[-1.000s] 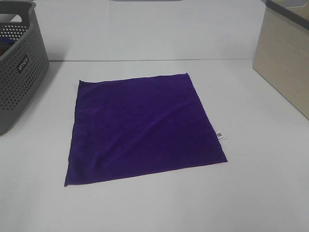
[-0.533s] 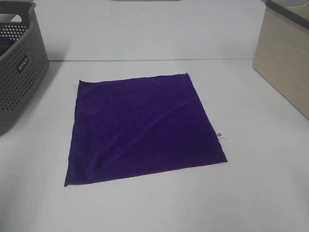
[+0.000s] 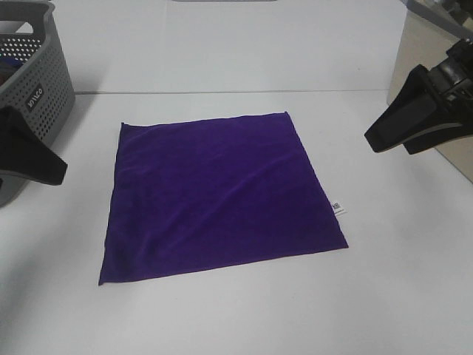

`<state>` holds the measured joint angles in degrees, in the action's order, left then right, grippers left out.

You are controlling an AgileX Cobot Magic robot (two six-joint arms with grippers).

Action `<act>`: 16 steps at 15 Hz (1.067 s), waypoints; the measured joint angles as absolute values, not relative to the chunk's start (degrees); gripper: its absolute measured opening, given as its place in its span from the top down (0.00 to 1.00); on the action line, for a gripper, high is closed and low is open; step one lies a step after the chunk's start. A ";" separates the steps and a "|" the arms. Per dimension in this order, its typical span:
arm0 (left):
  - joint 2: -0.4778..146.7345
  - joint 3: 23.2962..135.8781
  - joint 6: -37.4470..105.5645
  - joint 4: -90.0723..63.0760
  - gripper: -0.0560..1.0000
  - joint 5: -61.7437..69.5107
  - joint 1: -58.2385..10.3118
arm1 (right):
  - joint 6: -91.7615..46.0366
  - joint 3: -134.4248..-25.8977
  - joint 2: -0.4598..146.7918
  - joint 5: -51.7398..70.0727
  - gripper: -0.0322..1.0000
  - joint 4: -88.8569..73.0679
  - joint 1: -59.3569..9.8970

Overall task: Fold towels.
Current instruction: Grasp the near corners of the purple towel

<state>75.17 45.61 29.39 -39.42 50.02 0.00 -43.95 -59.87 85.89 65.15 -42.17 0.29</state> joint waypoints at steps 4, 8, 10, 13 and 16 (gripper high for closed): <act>83.42 41.08 34.26 -41.48 0.01 44.18 0.00 | -49.56 -60.10 95.91 67.90 0.14 -51.74 10.31; 92.30 39.71 43.54 -48.87 0.01 38.73 0.00 | -49.90 -60.16 107.72 67.21 0.14 -49.73 10.60; 97.40 39.88 49.68 -55.75 0.01 38.33 0.00 | -50.02 -60.16 110.47 64.69 0.14 -50.19 10.60; 104.39 39.99 54.37 -60.16 0.01 38.27 0.00 | -50.02 -60.16 115.05 60.50 0.14 -50.42 10.60; 106.23 40.39 55.18 -62.05 0.01 38.96 0.00 | -50.08 -60.16 117.11 56.49 0.14 -50.48 10.60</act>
